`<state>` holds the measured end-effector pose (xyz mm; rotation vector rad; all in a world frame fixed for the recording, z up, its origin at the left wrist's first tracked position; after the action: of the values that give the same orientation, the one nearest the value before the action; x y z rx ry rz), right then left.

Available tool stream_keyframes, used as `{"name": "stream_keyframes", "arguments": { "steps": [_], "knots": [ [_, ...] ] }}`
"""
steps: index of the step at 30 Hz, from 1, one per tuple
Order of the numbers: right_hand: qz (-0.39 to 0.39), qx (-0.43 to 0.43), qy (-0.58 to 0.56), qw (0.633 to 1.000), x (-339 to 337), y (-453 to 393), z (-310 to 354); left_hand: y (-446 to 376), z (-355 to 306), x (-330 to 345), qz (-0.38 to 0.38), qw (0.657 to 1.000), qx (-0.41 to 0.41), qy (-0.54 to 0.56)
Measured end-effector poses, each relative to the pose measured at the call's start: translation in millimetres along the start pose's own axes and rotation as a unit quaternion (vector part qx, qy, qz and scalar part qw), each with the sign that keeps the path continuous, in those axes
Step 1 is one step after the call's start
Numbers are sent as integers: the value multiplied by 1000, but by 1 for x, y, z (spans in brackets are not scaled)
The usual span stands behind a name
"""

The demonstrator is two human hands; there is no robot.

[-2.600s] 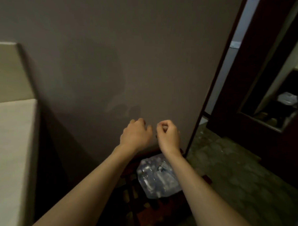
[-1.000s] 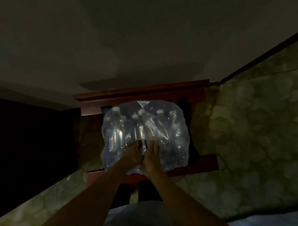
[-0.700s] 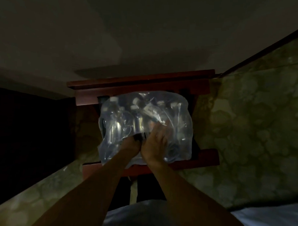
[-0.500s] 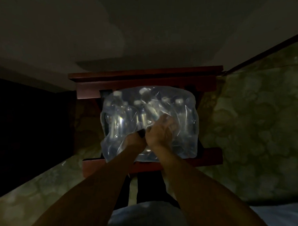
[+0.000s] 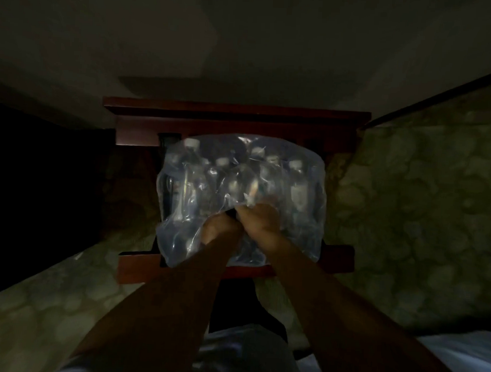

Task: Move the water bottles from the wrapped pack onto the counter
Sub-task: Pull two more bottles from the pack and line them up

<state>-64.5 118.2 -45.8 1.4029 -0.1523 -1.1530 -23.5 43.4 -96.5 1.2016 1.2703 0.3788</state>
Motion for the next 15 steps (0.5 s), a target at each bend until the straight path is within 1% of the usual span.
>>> {"name": "stream_keyframes", "arguments": {
  "steps": [1, 4, 6, 8, 10, 12, 14, 15],
  "knots": [
    [12, 17, -26, 999, -2, 3, 1, -1, 3, -1, 18, 1000, 8, 16],
    [61, 32, -100, 993, -5, 16, 4, -4, 7, -1, 57, 995, 40, 73],
    [75, 68, -177, 979, -8, 23, 2, 1, 10, -5, 52, 995, 34, 74],
    [97, 119, -262, 953, -11, 31, -2, 6, 13, -11, 31, 996, 39, 73],
    [121, 137, -283, 942, -14, 40, -8, 14, 11, -22, 32, 993, 40, 104],
    [124, 134, -273, 945, -18, 49, -10, 18, 11, -32, 40, 986, 28, 158],
    [112, 135, -292, 940, -23, 59, -9, 23, 8, -41, 67, 968, 18, 239],
    [108, 136, -305, 936, -26, 62, -6, 25, 6, -43, 91, 953, 8, 291]
  ]
}}
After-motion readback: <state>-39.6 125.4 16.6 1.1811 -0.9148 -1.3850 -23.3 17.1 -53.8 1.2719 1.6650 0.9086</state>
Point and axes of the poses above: each hand's wrist, its own y-axis away from the middle knuckle, its own x-axis out of the palm, z = x × y, the point moved 1 cm from there along -y, towards the middle knuckle, and after that the axes turned 4 degrees about -z, right-handed, at the moved point
